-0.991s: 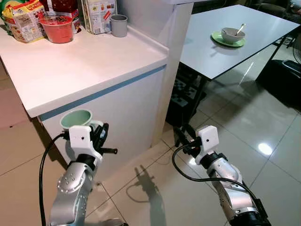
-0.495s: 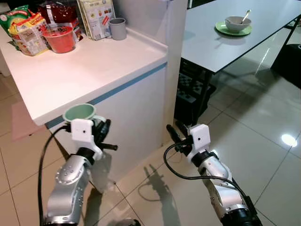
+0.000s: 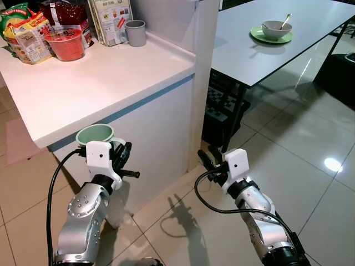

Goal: Setting the table

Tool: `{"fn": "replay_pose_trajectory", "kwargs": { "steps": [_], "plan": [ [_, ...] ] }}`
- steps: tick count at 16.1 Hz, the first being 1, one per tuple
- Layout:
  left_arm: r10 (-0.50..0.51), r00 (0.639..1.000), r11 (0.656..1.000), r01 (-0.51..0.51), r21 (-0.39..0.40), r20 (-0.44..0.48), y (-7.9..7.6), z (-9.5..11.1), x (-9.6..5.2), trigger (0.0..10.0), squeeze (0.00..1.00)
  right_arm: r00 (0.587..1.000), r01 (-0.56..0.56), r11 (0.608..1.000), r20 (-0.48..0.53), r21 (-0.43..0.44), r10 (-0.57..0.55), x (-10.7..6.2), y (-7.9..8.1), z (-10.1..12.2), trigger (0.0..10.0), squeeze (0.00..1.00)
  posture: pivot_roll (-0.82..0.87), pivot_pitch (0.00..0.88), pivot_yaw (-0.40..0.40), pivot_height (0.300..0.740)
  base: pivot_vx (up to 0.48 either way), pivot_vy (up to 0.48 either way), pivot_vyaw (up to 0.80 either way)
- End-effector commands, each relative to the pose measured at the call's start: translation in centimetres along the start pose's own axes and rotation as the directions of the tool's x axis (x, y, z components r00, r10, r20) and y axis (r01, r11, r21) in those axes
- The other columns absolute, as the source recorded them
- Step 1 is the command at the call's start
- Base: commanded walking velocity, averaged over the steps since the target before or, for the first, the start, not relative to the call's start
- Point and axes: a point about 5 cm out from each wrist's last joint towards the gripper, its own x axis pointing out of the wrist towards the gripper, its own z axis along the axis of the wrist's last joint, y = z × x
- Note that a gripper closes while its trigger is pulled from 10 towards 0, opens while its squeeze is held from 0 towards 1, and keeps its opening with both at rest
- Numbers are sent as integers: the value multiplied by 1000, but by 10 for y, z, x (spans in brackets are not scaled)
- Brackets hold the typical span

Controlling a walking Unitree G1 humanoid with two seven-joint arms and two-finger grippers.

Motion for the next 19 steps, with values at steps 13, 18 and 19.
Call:
{"fn": "replay_pose_trajectory", "kwargs": {
  "steps": [13, 18, 19],
  "plan": [
    [68, 997, 993, -63, 103, -45, -10, -4, 10, 10000, 0, 999, -45, 999, -29, -5, 45, -4, 7, -3, 10000, 0, 79, 0, 16, 740, 0, -195, 0],
    [76, 994, 977, -60, 206, -74, -13, -6, 15, 10000, 0, 999, -35, 999, -27, 8, 35, -6, 11, -5, 10000, 0, 72, 0, 25, 740, 191, -206, 0],
    [76, 994, 976, -58, 211, -76, -13, -6, 15, 10000, 0, 999, -37, 999, -30, 5, 37, -6, 12, -5, 10000, 0, 72, 0, 29, 740, 0, 0, 0]
  ]
}}
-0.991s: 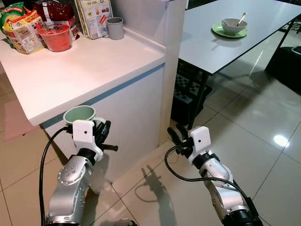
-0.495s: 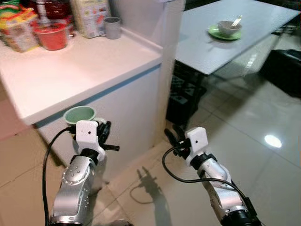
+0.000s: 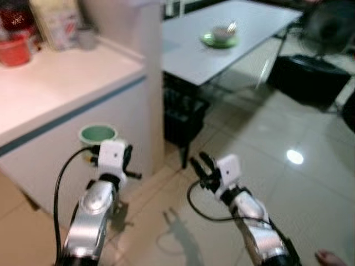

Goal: Setting the table

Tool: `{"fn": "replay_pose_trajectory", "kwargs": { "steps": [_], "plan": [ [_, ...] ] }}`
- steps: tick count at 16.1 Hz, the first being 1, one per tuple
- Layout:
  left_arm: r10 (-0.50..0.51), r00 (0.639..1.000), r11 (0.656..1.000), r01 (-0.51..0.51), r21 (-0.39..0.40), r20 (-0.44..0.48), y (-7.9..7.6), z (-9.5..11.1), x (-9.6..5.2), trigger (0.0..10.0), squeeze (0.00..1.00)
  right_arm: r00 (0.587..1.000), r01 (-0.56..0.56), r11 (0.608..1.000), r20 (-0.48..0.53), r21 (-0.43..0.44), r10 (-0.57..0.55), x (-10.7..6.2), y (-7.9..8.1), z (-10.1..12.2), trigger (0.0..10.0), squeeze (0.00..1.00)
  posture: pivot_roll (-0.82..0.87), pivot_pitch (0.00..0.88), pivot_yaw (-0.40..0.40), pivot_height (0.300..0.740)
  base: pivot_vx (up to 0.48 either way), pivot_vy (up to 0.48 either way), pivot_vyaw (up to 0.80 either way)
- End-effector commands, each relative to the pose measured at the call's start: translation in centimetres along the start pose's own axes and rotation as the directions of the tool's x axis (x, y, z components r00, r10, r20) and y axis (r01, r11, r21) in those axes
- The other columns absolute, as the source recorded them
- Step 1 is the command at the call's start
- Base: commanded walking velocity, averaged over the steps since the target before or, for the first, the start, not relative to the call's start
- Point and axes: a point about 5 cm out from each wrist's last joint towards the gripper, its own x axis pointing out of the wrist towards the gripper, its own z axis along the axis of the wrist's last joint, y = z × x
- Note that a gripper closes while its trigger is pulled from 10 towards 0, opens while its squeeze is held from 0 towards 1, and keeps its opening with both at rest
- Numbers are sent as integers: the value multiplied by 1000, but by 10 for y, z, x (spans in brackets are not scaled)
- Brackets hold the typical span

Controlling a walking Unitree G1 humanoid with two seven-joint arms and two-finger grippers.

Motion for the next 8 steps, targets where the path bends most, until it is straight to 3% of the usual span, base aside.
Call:
{"fn": "replay_pose_trajectory", "kwargs": {
  "steps": [1, 4, 7, 8],
  "plan": [
    [-8, 1000, 999, 8, 35, 9, -2, 4, 3, 10000, 0, 1000, 12, 1000, -8, -10, -13, -3, -4, 0, 10000, 0, 71, 0, 31, 740, 0, 0, 0],
    [-11, 1000, 999, 10, 53, 14, -2, 5, 4, 10000, 0, 1000, 10, 1000, -17, -11, -10, -4, -2, -3, 10000, 0, 71, 0, 33, 740, 0, 0, 0],
    [-9, 998, 997, 14, -79, 61, -1, 7, -1, 10000, 0, 1000, 15, 1000, -17, -17, -15, -5, -4, -3, 10000, 0, 81, 0, 22, 740, 0, 0, 0],
    [-9, 997, 997, 15, -73, 75, 0, 9, -2, 10000, 0, 1000, 12, 1000, -10, -20, -12, -2, -5, -2, 10000, 0, 100, 0, 23, 740, 0, 0, 0]
  ]
}}
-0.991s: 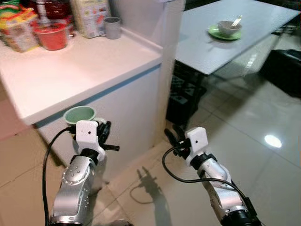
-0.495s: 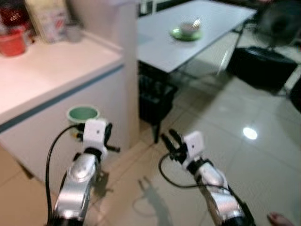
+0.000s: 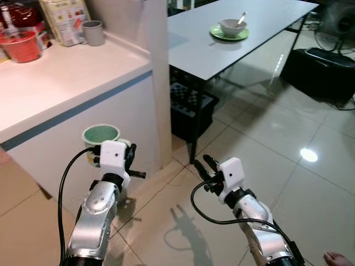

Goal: Setting the table

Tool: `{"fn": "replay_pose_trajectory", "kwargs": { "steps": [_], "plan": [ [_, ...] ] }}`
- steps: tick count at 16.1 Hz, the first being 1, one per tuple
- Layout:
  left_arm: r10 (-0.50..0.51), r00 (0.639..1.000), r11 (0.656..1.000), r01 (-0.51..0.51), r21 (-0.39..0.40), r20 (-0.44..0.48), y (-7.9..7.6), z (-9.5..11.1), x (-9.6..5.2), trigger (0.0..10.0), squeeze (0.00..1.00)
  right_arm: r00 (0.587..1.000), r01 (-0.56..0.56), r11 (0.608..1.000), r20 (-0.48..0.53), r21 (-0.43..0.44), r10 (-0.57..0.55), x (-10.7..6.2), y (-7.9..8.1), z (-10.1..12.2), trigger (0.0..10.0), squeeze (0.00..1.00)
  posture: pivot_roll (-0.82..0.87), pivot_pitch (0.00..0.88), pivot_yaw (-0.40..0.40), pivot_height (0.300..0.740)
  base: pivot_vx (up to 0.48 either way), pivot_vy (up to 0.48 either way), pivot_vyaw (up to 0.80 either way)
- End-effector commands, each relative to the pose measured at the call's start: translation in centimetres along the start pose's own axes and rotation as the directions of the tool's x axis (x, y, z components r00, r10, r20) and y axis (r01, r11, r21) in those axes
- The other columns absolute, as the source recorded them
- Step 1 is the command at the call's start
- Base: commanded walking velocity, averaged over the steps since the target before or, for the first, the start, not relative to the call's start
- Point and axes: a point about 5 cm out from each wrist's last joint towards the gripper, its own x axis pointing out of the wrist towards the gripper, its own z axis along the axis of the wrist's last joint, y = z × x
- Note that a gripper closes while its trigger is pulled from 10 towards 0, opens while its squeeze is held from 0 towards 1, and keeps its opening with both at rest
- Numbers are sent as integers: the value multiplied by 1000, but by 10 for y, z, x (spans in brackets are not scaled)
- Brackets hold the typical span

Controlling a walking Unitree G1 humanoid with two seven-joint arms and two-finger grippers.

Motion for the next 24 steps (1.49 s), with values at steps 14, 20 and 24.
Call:
{"fn": "replay_pose_trajectory", "kwargs": {
  "steps": [14, 20, 24],
  "plan": [
    [-70, 997, 982, 66, 180, 17, 0, 11, 4, 10000, 0, 1000, -1, 1000, 30, 4, 1, 10, 2, 4, 10000, 0, 101, 0, 44, 740, 175, -40, 0],
    [-91, 996, 974, 92, 206, -15, -4, 9, 7, 10000, 0, 1000, -6, 1000, 29, 7, 6, 9, 6, 3, 10000, 0, 93, 0, 52, 740, 480, 0, 0],
    [-85, 996, 974, 89, 209, -27, -4, 7, 8, 10000, 0, 1000, 2, 1000, 26, 6, -3, 8, 4, 2, 10000, 0, 89, 0, 51, 740, 360, 0, 0]
  ]
}}
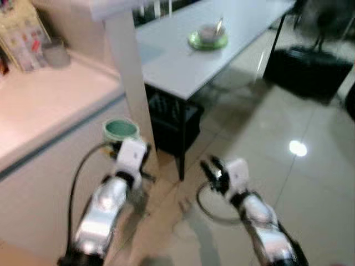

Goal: Setting the table

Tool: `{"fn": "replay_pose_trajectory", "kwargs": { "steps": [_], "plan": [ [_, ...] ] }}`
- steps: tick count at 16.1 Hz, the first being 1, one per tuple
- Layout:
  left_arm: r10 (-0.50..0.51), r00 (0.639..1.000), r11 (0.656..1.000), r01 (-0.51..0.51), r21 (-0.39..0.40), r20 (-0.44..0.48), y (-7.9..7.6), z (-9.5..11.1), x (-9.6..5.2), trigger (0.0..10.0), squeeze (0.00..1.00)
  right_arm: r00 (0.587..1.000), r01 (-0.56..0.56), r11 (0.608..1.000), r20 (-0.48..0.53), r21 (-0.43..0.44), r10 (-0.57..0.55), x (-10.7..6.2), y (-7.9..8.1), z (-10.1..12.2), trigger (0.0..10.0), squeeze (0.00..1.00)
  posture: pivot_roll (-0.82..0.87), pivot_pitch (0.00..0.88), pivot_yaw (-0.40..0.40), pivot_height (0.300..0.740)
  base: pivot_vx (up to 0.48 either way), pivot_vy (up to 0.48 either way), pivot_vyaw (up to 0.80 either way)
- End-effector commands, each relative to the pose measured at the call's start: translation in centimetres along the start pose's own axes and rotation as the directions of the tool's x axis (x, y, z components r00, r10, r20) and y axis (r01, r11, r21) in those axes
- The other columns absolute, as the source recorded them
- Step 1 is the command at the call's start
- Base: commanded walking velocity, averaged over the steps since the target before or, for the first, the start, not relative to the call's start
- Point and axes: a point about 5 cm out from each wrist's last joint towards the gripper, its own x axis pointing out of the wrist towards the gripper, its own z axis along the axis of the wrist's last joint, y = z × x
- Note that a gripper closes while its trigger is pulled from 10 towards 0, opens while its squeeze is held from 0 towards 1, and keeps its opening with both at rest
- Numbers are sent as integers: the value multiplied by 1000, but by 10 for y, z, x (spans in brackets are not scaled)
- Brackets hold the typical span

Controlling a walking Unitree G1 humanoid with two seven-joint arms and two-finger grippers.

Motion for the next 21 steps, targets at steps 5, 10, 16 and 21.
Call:
{"fn": "replay_pose_trajectory", "kwargs": {
  "steps": [5, 10, 16, 21],
  "plan": [
    [83, 997, 996, -83, -38, 0, 13, -2, -4, 10000, 0, 999, -33, 999, 19, -9, 33, 8, 4, 6, 10000, 0, 127, 0, 8, 740, 0, 0, 0],
    [182, 983, 973, -178, -146, 19, 26, -5, -11, 10000, 0, 997, -77, 996, 10, -41, 77, 26, -7, 17, 10000, 0, 225, 0, -145, 740, 0, 0, 0],
    [182, 983, 970, -179, -162, 2, 11, -11, -7, 10000, 0, 998, -58, 996, 14, -75, 59, 25, -25, 22, 10000, 0, 179, 0, -137, 740, 0, 0, 0],
    [137, 990, 982, -130, -139, 38, 3, -4, -3, 10000, 0, 998, -66, 995, 3, -73, 66, 21, -22, 16, 10000, 0, 165, 0, -127, 740, 0, -96, 0]
  ]
}}
